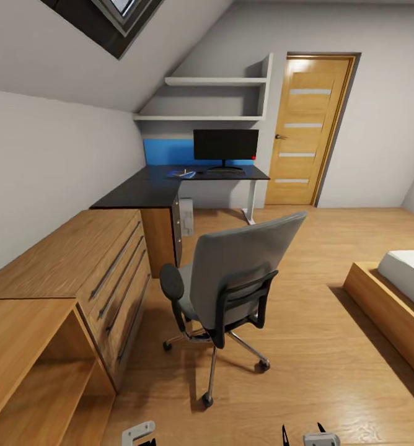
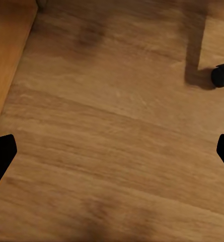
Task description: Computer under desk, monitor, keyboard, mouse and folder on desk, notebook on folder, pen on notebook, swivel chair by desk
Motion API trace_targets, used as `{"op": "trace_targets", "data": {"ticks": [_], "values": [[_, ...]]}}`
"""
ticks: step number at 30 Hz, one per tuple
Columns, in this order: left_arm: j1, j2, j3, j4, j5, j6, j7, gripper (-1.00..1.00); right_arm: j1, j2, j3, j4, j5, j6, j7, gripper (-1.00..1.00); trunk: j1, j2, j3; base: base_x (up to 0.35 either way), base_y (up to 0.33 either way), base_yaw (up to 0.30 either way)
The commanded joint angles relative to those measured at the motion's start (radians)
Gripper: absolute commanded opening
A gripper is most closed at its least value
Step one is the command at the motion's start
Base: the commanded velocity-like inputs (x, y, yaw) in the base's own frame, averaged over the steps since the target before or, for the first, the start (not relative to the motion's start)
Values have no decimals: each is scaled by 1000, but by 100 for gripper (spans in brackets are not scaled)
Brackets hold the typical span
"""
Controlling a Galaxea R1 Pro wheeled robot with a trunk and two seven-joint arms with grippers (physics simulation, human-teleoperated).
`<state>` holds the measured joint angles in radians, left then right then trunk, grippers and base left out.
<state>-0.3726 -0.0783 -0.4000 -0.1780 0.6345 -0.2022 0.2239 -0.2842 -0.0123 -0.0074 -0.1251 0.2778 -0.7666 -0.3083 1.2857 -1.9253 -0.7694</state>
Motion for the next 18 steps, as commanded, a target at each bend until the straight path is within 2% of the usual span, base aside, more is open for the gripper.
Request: {"op": "trace_targets", "data": {"ticks": [1,18], "values": [[-1,0,-9,0,7,-3,6,100,-1,0,-1,1,11,-1,-9,100,4,-8,-4,0,0,0],[-1,0,-11,0,5,1,5,100,-1,0,0,1,11,0,-6,100,69,-127,-57,0,0,0]]}}
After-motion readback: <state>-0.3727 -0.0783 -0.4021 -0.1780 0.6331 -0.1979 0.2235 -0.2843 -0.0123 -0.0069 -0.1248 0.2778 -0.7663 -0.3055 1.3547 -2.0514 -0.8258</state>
